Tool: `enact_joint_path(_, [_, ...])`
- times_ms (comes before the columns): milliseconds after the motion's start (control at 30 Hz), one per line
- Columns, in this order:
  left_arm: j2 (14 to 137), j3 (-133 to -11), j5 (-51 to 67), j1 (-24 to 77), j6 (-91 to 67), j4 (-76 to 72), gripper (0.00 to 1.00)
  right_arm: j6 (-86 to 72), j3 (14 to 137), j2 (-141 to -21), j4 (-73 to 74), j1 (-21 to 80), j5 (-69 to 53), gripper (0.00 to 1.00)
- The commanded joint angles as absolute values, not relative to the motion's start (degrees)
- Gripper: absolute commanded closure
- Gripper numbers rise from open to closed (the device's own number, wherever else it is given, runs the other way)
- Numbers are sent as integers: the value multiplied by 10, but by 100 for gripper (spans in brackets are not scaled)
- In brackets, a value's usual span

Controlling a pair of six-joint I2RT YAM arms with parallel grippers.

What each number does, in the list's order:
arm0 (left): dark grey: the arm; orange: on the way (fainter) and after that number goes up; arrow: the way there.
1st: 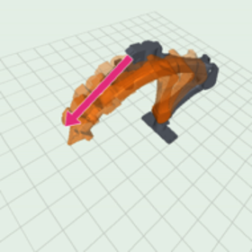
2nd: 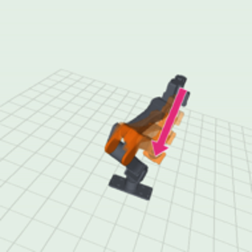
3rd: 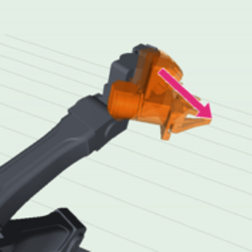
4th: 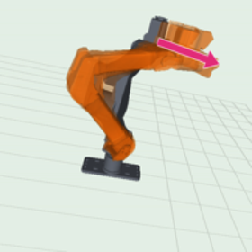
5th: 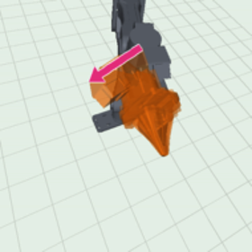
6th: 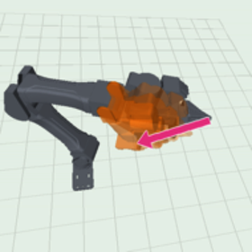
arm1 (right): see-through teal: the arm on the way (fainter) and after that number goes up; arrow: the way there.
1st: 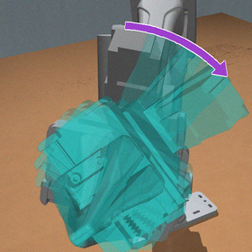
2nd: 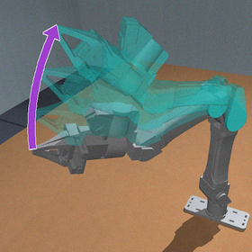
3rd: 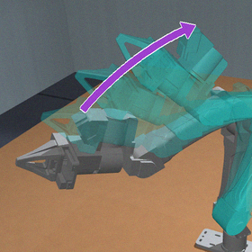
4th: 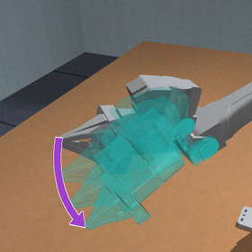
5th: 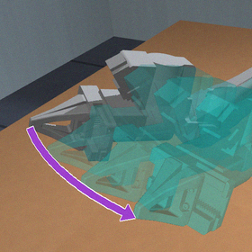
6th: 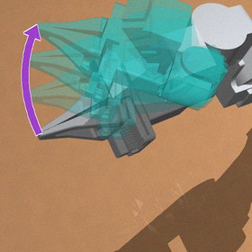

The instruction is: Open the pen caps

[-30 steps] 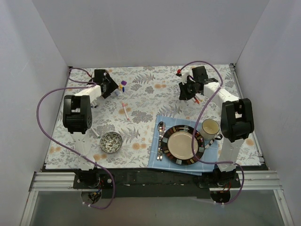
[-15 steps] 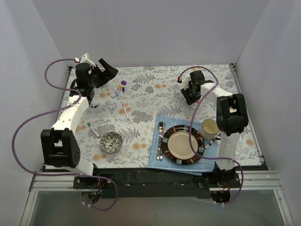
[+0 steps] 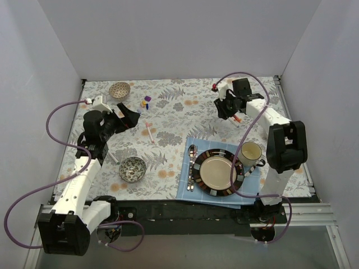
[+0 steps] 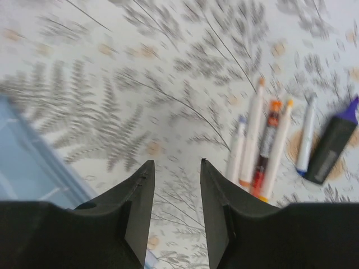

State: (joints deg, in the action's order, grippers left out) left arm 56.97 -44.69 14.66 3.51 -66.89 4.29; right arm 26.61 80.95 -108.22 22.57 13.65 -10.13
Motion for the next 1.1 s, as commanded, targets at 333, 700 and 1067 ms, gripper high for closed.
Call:
enact_joint_path(333, [474, -407, -39, 37, -644, 103, 2, 136, 1025, -1179, 316, 376, -313, 50])
enact_joint_path(700, [427, -398, -84, 37, -662, 105, 2, -21, 1201, -1344, 282, 501, -12, 41])
enact_joint_path(1067, [419, -396, -73, 37, -664, 99, 2, -7, 1235, -1411, 273, 517, 45, 43])
